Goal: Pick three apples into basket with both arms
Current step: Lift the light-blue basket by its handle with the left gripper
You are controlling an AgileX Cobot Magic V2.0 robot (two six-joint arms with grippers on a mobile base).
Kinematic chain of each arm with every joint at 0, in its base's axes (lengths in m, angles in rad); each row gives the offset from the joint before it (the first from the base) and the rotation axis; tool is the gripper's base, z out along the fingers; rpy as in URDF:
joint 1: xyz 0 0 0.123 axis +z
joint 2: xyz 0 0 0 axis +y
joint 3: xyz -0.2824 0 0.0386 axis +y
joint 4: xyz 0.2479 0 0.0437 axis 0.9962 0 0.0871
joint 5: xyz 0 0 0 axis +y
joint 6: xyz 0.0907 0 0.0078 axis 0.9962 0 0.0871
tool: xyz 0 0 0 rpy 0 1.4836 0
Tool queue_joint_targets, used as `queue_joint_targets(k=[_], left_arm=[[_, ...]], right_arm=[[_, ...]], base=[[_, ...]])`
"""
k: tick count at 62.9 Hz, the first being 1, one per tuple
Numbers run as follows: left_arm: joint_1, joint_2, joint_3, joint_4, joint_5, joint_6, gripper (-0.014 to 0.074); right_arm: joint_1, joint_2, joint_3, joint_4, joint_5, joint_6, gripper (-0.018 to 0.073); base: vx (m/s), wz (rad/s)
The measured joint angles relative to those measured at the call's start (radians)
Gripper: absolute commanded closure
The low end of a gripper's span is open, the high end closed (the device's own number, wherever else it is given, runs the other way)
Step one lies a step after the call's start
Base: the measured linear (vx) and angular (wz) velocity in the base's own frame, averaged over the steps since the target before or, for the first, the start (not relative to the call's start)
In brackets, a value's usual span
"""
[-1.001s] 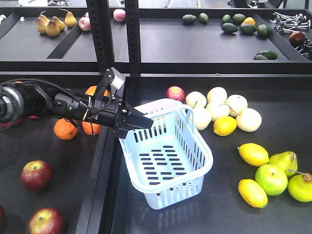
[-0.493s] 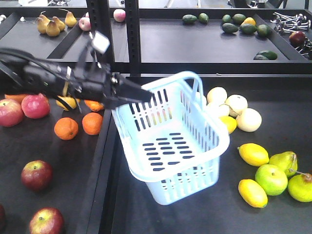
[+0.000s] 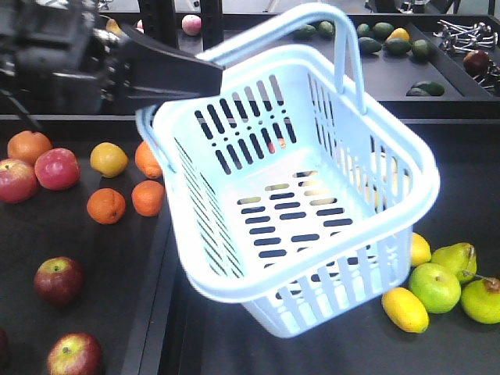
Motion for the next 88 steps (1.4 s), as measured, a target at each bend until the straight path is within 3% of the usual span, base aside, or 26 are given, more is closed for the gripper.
queue_joint_targets(k=[13,26,41,88], left_arm=[[0.0,-0.126,0.046,0.0,-0.025,-0.04,0.0605],[0.0,-0.248,0.238,0.0,-0.022,-0.041,0.0605],[0.0,-0.366,0.396,0.0,0.104,-0.034,0.0605],[0.0,-0.4,0.419,0.0,0.141,-0.029,0.0604]], right_arm=[[0.0,0.0,0.0,0.0,0.0,0.0,0.0566],[0.0,0.0,0.0,0.0,0.0,0.0,0.0566],[0.0,0.0,0.0,0.0,0.0,0.0,0.0566],[0.0,0.0,0.0,0.0,0.0,0.0,0.0566]], base=[[0.0,0.0],[0.0,0.0],[0.0,0.0],[0.0,0.0]])
